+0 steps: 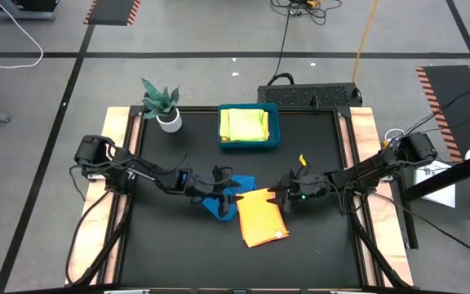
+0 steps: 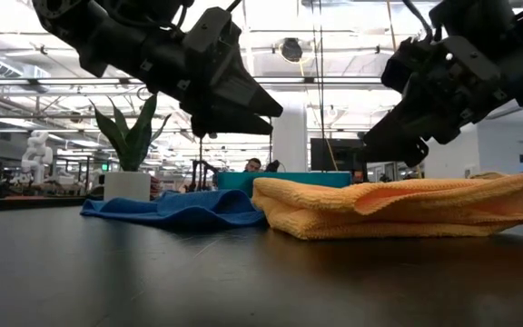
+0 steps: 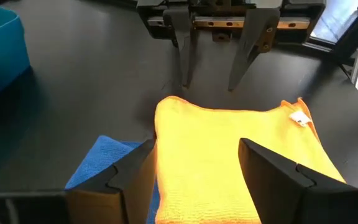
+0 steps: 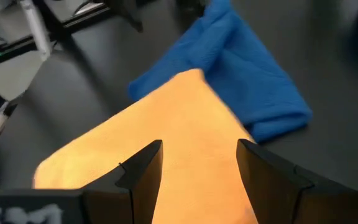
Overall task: Fold microfiber towels
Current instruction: Put the folded orange microfiber cloth into the blue bin
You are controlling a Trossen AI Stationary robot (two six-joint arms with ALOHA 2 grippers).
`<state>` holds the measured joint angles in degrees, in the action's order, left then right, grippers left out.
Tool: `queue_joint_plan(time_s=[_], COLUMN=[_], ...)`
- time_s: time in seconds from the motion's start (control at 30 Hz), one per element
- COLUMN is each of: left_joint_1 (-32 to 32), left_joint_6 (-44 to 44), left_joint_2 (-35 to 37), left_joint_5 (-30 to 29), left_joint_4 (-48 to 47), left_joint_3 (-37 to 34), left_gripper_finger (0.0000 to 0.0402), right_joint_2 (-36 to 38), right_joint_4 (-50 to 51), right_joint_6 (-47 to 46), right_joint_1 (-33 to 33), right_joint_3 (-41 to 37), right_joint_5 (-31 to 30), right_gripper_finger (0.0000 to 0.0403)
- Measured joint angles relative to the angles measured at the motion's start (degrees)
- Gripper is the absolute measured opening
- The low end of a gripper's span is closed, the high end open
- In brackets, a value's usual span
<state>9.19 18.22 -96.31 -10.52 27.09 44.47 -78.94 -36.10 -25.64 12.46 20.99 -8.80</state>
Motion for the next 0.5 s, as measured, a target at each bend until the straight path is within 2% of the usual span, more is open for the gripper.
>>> queue_joint_plan(time_s=[0.5], left_joint_1=[-1.66], left_joint_6=[2.25], left_joint_2=[-2.12], left_joint_5=[0.04], left_joint_4=[0.62], left_joint_3=[0.02], left_gripper_finger=[0.0230], right_joint_2=[0.02], right_joint_4=[0.36], right_joint_6=[-0.02], right_joint_1=[-2.04], right_joint_3=[0.00], right_joint_5=[-0.07], right_gripper_finger=[0.0197])
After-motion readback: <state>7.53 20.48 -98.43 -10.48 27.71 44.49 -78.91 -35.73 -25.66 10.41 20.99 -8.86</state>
